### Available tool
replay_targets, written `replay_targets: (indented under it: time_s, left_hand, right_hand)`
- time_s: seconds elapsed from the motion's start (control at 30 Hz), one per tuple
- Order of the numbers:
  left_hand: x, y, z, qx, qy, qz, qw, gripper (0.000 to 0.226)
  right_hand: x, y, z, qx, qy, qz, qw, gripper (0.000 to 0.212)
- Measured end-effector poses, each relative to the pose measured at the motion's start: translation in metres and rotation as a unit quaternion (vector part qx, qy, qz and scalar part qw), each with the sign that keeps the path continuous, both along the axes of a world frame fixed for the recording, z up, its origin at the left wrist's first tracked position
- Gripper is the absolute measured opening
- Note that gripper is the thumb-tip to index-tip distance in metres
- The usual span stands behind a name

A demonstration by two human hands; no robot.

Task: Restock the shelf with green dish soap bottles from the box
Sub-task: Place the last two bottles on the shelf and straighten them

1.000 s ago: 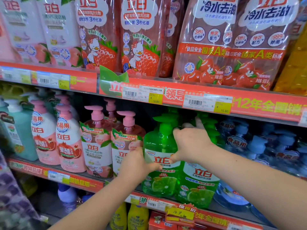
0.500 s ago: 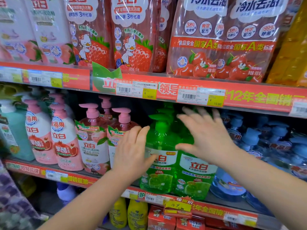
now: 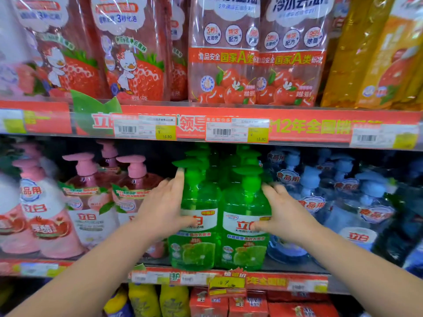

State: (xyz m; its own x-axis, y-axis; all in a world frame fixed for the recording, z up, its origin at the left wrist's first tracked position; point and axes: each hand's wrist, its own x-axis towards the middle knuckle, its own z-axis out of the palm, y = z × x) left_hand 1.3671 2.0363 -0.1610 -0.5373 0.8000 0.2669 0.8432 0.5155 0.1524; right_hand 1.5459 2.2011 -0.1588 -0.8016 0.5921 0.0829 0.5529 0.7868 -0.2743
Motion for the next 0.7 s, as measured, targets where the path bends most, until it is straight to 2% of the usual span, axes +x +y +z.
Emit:
replay_targets:
  time_s: [0.27, 0.47, 0.7]
  left_hand:
    - [0.002, 0.011, -0.011, 0.029, -0.06, -0.013, 0.998, 0.117]
    - [-0.001, 0.015, -0.009, 0.039, -0.066, -0.012, 0.997, 0.111]
    - [0.002, 0.013, -0.008, 0.033, -0.056, -0.011, 0.998, 0.119]
  right_hand:
    - [0.0, 0.008, 0.003, 0.007, -0.001, 0.001, 1.0, 0.095]
    - [-0.003, 0.006, 0.004, 0.035, 0.008, -0.004, 0.999, 0.094]
    - [-0.003, 0.001, 0.003, 0.078, -0.02, -0.008, 0.997, 0.097]
